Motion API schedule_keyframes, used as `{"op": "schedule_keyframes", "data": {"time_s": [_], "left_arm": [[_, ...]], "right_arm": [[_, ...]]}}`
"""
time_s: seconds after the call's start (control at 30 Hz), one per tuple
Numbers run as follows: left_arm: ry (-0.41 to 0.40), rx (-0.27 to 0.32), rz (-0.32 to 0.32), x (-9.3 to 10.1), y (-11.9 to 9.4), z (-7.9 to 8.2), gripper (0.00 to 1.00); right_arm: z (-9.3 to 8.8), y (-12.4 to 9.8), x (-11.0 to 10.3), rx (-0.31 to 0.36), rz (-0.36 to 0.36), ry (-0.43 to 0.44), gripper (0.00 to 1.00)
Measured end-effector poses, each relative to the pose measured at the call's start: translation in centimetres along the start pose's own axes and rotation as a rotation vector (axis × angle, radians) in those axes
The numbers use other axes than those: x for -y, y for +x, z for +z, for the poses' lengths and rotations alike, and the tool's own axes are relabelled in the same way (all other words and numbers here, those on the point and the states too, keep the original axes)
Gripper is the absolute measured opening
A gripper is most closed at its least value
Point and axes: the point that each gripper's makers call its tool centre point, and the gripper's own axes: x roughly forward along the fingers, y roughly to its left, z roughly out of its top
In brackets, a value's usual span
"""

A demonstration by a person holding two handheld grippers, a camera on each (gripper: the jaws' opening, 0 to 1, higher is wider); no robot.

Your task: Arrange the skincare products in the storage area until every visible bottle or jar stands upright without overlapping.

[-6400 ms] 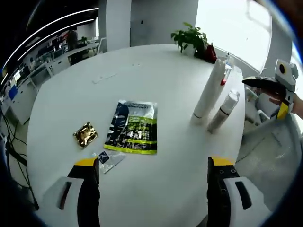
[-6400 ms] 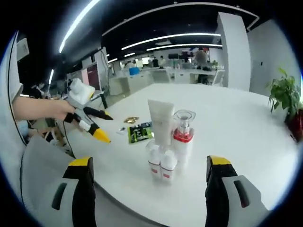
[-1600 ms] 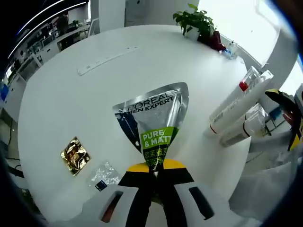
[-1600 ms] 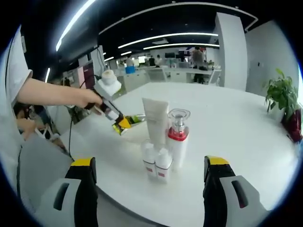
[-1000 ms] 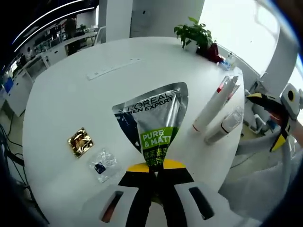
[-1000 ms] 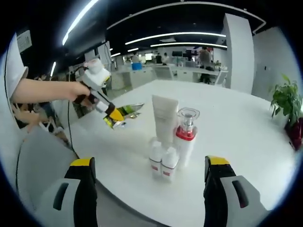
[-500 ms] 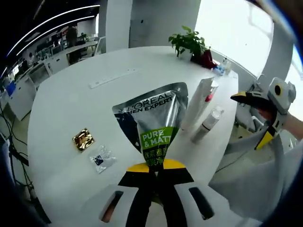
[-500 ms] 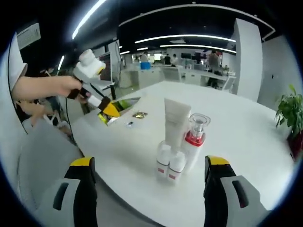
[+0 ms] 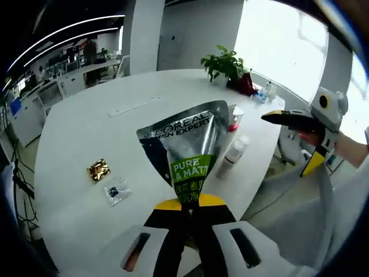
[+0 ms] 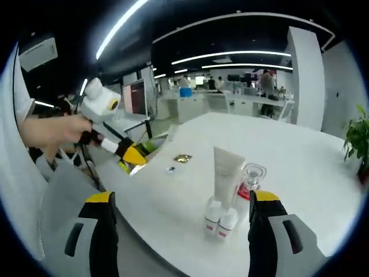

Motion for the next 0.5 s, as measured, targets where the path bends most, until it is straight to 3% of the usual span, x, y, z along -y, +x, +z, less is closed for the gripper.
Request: {"op": "schedule_keyframes", "data": {"time_s": [0.2, 0.27, 0.5], "left_arm": [[0.014, 0.059, -0.038, 2.4, -0.8, 0.6, 0.03], [0.016, 0.070, -0.040, 3.0, -1.0, 0.7, 0.03], [0.045, 0.119, -0.073, 5.6, -1.8, 1.6, 0.03]], "right_arm": [[2.0, 0.9, -1.5, 0.085, 0.083, 0.131, 0.89], [2.1, 1.1, -2.1, 0.087, 0.109, 0.188, 0.86], [3.0, 2.2, -3.9, 0.115, 0.190, 0.265, 0.73]]}}
